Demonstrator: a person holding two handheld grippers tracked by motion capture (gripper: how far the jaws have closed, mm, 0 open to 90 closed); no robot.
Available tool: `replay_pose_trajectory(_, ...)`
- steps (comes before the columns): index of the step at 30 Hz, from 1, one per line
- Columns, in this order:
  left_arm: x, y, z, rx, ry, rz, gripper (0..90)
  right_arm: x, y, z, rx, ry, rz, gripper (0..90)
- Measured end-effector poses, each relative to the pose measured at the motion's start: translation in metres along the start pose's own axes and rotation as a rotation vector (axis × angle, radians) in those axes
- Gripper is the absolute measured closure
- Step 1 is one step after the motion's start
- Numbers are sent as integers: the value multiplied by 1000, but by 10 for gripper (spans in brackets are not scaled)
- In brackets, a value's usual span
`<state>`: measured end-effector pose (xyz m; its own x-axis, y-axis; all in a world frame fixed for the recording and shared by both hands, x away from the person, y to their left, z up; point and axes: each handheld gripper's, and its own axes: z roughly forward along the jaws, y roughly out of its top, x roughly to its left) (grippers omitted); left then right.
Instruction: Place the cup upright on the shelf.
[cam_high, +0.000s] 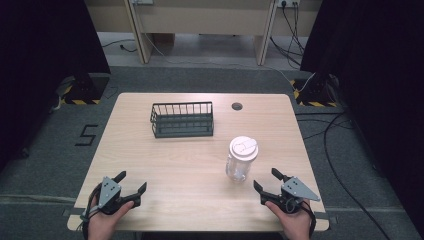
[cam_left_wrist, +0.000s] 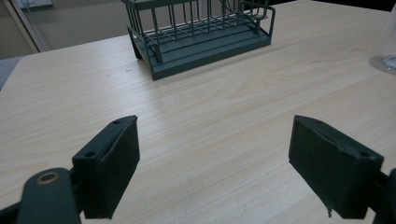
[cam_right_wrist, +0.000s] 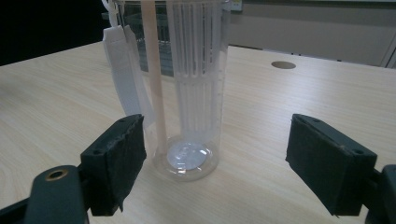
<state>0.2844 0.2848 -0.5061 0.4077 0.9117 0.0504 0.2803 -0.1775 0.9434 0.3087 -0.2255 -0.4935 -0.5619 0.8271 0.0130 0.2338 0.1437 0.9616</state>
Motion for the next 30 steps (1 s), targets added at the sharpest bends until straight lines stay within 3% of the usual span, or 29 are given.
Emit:
replay_pose_trajectory(6,-2,0,2,3,-4,7,159,3,1,15,18,28,7,187)
replay_pose_trajectory(30,-5,-1,4,10,-24,15,158,15,12,65,34,56,0,159)
